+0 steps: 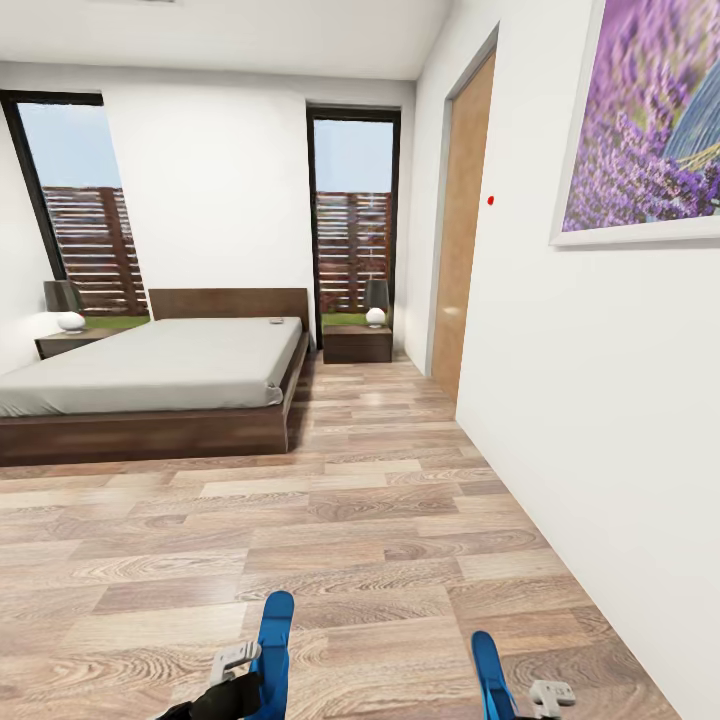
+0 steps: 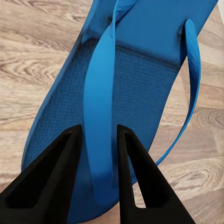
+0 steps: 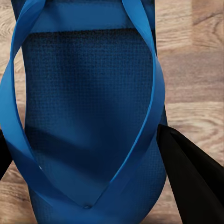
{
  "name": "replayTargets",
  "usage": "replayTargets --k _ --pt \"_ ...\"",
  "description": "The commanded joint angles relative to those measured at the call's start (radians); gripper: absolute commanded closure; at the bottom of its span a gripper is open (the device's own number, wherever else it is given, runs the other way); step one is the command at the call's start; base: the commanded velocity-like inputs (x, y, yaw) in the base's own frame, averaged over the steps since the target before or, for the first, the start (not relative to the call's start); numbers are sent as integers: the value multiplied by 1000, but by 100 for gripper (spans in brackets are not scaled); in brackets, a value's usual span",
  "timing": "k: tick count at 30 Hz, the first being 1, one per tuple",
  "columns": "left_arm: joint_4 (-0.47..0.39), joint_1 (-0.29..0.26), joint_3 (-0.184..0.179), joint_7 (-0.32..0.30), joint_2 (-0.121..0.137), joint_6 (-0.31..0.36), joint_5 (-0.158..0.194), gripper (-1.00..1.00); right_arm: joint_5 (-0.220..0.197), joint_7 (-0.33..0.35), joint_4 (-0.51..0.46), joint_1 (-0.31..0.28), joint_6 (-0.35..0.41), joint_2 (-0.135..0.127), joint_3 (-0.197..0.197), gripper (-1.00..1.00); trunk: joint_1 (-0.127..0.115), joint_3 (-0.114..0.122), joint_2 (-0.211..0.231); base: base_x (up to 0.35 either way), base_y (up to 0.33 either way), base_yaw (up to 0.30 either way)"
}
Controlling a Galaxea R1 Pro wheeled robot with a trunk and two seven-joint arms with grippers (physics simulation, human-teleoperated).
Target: In the bedroom, move the book from the bed onto either nightstand, and place the two sandals side by side next to the bed.
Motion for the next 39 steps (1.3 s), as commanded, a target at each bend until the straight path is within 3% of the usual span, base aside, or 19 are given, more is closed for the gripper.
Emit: replayTargets --k 1,8,16,39 --pt "0 -1 9 -3 0 -3 -11 100 -3 5 -1 0 10 1 -8 100 0 -1 0 0 0 0" --pt "0 -1 9 -4 0 -3 -11 100 -2 5 -1 0 3 1 -8 100 0 -1 0 0 0 0" --pt "0 -1 8 -4 0 -3 -11 100 -4 5 0 0 -68 1 -9 100 0 -6 0 0 0 0" --pt "0 -1 8 -4 0 -3 -11 100 -4 7 1 0 -70 1 -9 100 0 -42 0 0 0 0"
